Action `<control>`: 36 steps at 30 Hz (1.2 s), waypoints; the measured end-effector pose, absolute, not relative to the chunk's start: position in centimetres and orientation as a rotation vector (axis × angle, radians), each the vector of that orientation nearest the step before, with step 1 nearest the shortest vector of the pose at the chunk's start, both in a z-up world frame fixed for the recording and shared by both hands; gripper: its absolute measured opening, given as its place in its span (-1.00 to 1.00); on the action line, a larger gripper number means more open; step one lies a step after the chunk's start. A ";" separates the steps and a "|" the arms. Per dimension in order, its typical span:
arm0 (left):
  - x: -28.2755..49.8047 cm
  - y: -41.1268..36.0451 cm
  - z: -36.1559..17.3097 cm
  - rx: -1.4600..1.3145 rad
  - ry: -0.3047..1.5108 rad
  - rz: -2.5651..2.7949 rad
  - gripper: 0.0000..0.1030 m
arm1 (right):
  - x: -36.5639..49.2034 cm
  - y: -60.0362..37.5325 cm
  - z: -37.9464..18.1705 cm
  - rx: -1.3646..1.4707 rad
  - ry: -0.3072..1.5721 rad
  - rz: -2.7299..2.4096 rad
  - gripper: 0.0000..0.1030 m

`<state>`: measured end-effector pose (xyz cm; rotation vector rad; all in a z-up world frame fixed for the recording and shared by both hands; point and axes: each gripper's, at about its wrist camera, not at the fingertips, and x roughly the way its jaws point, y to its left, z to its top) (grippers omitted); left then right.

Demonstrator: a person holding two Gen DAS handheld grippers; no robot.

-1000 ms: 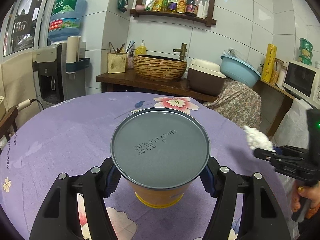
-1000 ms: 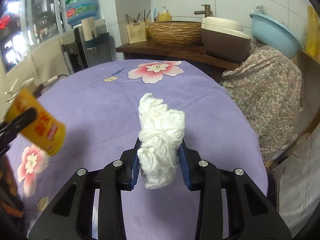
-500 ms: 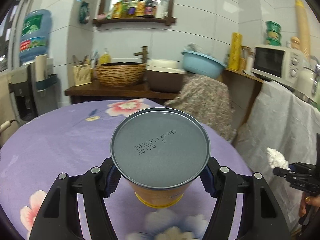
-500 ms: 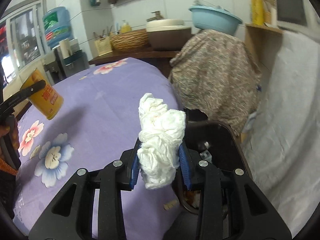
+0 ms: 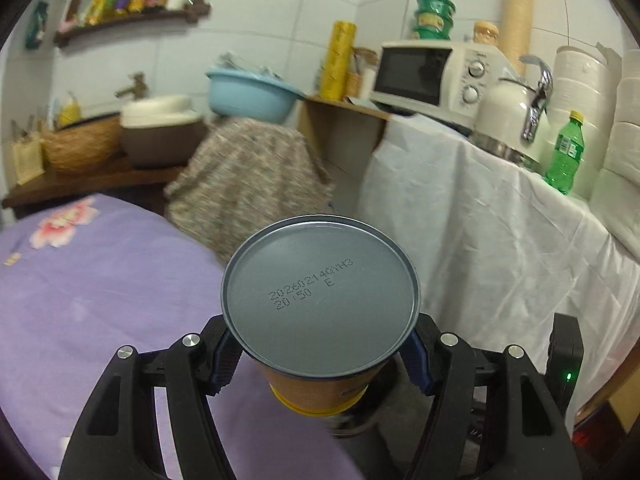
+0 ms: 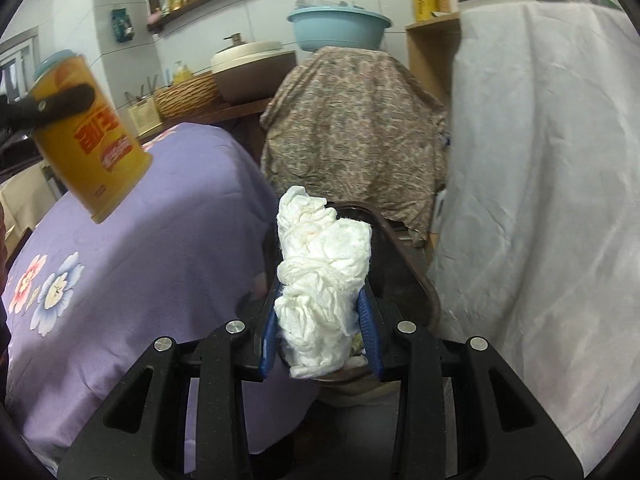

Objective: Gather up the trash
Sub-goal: 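Drop the can into the bin with the left tool while the right tool drops the tissue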

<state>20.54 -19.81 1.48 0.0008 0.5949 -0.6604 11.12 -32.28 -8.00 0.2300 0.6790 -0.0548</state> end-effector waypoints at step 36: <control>24.5 -29.2 -6.1 0.132 0.820 -0.555 0.88 | 9.6 -37.9 -12.7 0.332 0.751 -0.159 -0.30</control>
